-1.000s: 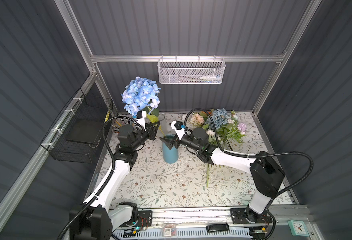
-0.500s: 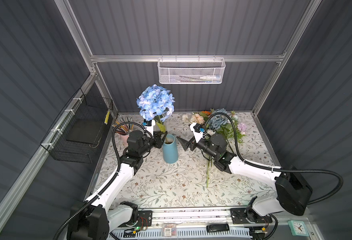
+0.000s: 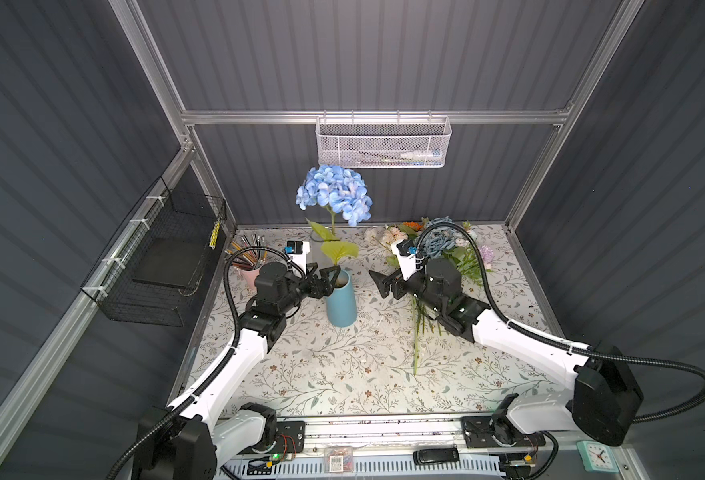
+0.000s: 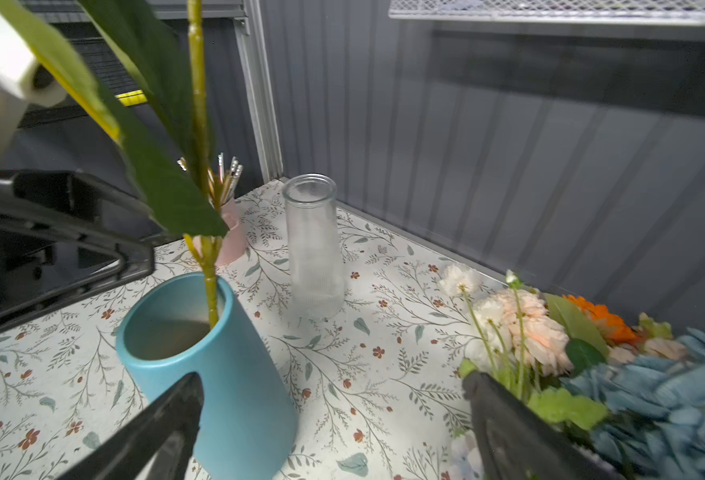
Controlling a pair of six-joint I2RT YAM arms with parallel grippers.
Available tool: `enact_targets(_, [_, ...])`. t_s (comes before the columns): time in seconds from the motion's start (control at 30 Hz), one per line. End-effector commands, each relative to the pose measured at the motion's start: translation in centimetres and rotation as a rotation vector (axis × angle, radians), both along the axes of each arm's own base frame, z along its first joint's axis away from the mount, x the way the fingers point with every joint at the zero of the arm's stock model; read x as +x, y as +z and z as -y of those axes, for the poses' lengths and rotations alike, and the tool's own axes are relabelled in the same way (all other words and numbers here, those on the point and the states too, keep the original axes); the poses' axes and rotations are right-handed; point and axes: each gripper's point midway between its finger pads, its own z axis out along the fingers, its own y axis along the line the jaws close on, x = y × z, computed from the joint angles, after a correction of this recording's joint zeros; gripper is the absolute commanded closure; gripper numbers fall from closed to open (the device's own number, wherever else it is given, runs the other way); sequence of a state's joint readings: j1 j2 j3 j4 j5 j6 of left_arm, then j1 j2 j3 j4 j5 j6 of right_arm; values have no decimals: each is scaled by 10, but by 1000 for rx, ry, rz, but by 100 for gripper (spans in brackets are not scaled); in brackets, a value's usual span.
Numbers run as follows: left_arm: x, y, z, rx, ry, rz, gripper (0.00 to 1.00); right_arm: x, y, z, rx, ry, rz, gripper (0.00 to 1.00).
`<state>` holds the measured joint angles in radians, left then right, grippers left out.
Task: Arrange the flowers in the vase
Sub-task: 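Lower the hydrangea stem into the teal vase while the left gripper steadies the vase, then release the hydrangea and move the right gripper back to grasp a white poppy stem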
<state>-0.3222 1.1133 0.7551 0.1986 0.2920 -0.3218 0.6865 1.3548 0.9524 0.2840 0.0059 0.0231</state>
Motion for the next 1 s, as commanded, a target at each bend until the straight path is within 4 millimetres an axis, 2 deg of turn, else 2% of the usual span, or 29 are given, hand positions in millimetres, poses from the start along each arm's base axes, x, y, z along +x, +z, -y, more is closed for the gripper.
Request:
enact_targets(0.0, [2, 6, -3, -11, 30, 3, 12, -3, -25, 27, -61, -72, -189, 1])
enact_targets(0.23, [8, 15, -5, -80, 65, 8, 9, -30, -69, 59, -158, -179, -452, 4])
enact_targets(0.33, [9, 22, -8, -102, 91, 24, 7, -43, -92, 69, -175, -225, -576, 14])
enact_targets(0.47, [10, 31, -16, -117, 137, 46, 3, -54, -118, 71, -178, -248, -697, 31])
enact_targets(0.67, [10, 30, -24, -106, 183, 45, 0, -50, -151, 76, -187, -339, -782, 44])
enact_targets(0.97, [3, 27, -40, -45, 246, 40, 0, -28, -186, 78, -162, -412, -858, 57])
